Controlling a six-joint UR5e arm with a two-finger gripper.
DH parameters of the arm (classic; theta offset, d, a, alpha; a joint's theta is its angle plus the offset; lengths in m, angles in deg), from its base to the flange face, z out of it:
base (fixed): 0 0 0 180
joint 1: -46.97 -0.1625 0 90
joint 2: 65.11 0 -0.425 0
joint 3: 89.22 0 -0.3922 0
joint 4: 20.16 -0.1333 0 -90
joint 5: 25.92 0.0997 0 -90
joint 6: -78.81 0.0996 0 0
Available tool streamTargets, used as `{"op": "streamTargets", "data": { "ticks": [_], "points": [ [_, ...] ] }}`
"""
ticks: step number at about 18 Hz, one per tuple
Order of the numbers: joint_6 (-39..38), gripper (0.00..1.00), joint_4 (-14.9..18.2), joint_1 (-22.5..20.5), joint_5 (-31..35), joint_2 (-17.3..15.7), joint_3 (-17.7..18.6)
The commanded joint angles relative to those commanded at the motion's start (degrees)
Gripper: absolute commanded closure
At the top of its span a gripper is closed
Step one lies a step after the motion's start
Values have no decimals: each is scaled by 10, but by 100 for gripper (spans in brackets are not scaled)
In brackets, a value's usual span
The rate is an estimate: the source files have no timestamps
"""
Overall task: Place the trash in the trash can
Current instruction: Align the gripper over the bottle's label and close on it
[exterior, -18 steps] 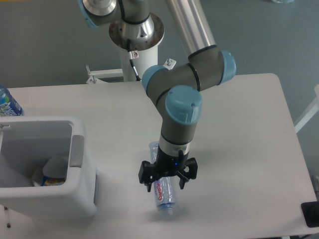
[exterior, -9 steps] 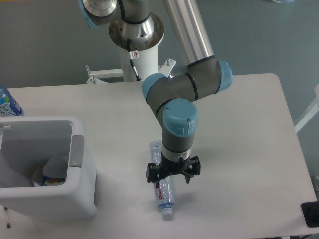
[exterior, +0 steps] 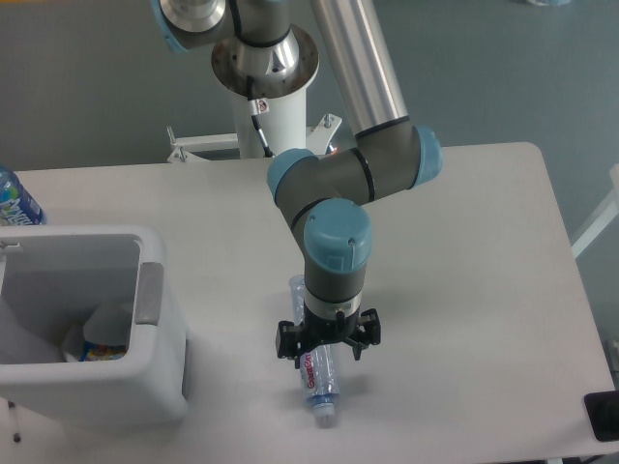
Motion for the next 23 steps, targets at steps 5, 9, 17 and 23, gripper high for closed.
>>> {"op": "streamTargets", "data": {
  "ticks": [5, 9, 17, 23],
  "points": [
    [24, 0, 4, 18, 41, 14, 6],
    [26, 0, 6, 19, 54, 18, 9],
    [26, 0, 18, 21, 75, 24, 10],
    [26, 0, 18, 27, 88, 26, 11]
  ]
}}
